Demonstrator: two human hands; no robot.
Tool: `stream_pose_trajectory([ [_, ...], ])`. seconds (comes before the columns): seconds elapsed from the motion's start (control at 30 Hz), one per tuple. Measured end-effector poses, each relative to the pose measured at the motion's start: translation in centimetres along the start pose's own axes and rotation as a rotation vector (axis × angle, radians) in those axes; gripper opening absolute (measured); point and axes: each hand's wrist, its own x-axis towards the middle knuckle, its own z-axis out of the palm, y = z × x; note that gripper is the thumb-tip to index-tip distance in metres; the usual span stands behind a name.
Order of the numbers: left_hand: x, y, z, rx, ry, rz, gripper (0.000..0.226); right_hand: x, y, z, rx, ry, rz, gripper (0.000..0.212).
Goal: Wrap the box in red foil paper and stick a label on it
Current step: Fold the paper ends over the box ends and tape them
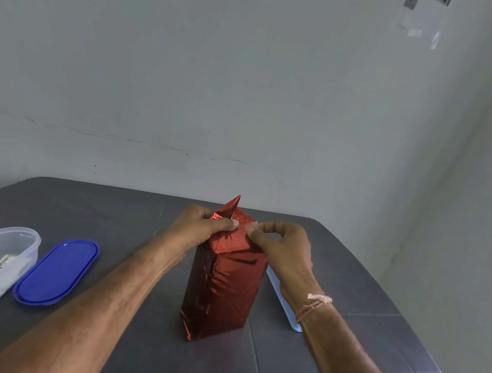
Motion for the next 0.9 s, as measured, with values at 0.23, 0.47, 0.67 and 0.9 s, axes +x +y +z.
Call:
stream_pose_trajectory([
  [0.23, 0.0, 0.0, 0.1, -0.003, 0.007, -0.005, 0.022, -0.3, 0.0, -0.3, -0.088, 0.05, -0.004, 0.016],
  [0.47, -0.3, -0.1, 0.2, -0.009, 0.01, -0.022, 0.026, 0.4, 0.9, -0.3, 0.11, -0.039, 0.02, 0.032],
  [0.67, -0.7, 0.3, 0.2, -0.006, 0.019, -0.015, 0.021, 1.6, 1.3, 0.4, 0.3, -0.092, 0.155, 0.035],
  [0.9, -0.7, 0.2, -0.1, 0.003, 0.037, -0.009, 0.021, 2.1, 1.3, 1.4, 0.39, -0.115, 0.204, 0.053],
])
